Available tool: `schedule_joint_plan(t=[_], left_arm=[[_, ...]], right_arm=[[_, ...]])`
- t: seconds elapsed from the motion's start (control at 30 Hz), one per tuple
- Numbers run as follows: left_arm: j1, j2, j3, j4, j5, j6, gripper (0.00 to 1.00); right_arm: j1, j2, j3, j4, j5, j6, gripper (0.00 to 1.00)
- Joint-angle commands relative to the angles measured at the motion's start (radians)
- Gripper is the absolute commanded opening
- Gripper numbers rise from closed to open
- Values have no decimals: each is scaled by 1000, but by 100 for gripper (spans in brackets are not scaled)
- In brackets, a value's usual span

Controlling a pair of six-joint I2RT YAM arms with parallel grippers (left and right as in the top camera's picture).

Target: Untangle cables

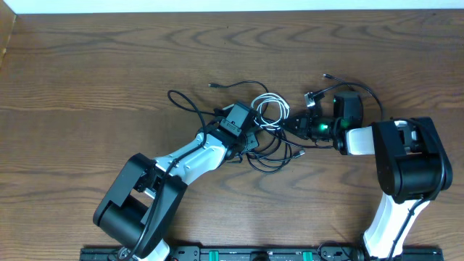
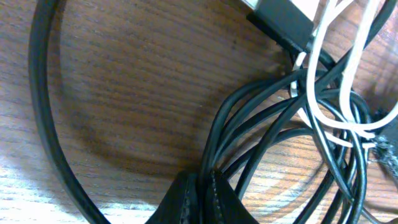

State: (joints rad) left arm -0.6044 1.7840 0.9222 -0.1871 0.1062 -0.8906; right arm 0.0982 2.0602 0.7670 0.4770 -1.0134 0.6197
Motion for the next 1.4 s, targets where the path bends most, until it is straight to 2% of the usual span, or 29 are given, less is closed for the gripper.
schedule_joint_plan(t=[0.0, 0.13, 0.37, 0.47, 0.77, 0.97, 1.17, 1.37], left_arm=[[4, -7, -11, -15, 5, -5, 8], [4, -7, -11, -15, 5, -1, 8], [4, -7, -11, -15, 6, -2, 8], [4, -7, -11, -14, 6, -2, 8], [4, -7, -11, -19, 6, -2, 8], [4, -7, -11, -46, 6, -2, 9], [4, -7, -15, -64, 6, -2, 9], [3, -7, -15, -79, 6, -2, 8]], right_arm=[[-5, 64, -25, 64, -104, -10, 1], [-34, 61, -25, 237, -221, 115, 1], [-45, -2, -24, 529, -264, 334, 1], [-45, -60, -23, 564, -257, 365, 1], [-52, -233, -21, 556, -120, 337, 2], [-67, -288, 5, 340, 43, 200, 2], [-73, -315, 75, 112, 117, 86, 1], [-109, -396, 182, -277, 325, -112, 2]])
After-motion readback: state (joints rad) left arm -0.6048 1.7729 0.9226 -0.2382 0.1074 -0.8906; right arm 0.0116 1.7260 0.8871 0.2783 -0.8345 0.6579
